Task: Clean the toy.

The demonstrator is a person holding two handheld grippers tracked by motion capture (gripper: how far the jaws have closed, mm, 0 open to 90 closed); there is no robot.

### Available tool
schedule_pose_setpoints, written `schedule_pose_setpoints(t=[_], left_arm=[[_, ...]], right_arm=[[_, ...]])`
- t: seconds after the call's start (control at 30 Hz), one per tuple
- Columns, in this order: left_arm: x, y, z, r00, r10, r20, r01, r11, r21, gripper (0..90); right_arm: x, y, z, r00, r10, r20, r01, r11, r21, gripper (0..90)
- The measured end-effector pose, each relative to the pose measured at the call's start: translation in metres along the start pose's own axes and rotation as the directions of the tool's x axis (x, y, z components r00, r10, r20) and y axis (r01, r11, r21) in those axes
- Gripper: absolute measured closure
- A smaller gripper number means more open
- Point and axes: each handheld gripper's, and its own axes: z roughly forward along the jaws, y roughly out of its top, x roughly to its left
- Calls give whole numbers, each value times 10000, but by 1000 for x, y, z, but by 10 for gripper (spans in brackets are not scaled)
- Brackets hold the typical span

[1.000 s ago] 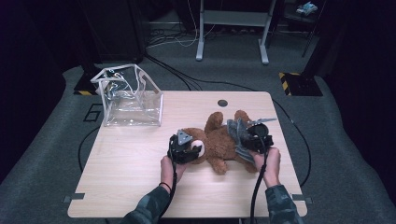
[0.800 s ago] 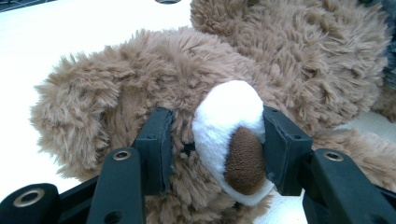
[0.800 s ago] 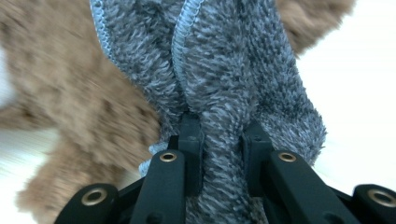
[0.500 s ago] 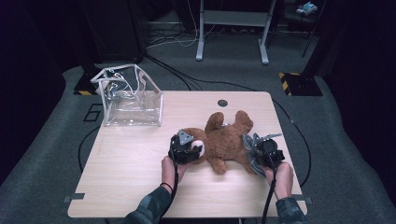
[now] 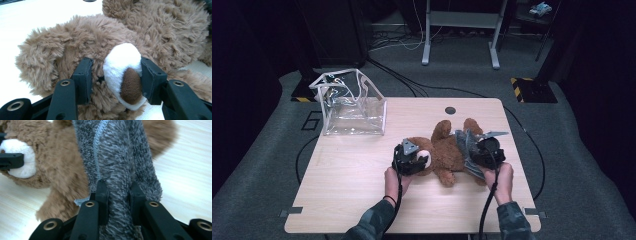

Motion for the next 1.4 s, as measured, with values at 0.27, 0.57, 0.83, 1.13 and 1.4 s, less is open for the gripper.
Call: schedule_pose_setpoints(t=[0.27,0.57,0.83,1.13,1.4], left_arm=[[0,-1,0,10000,40,63,-40,10000,-4,495],[0,0,0,10000,25,50,-25,10000,16,495],[1,0,0,10000,5,46,-5,10000,10,495],[1,0,0,9999,33,115,-33,10000,-1,495],[1,-1,0,9999,4,115,-3,10000,-42,495]], right_arm=[[-20,-29,22,9971,354,678,-402,9967,705,755],[-37,-49,9,9863,148,1645,-388,9889,1434,758],[-8,-27,-13,9986,-21,527,26,10000,-83,756],[-1,-34,21,9961,-438,765,385,9969,693,760],[-25,-70,9,9925,-59,1224,-77,9938,1107,762]])
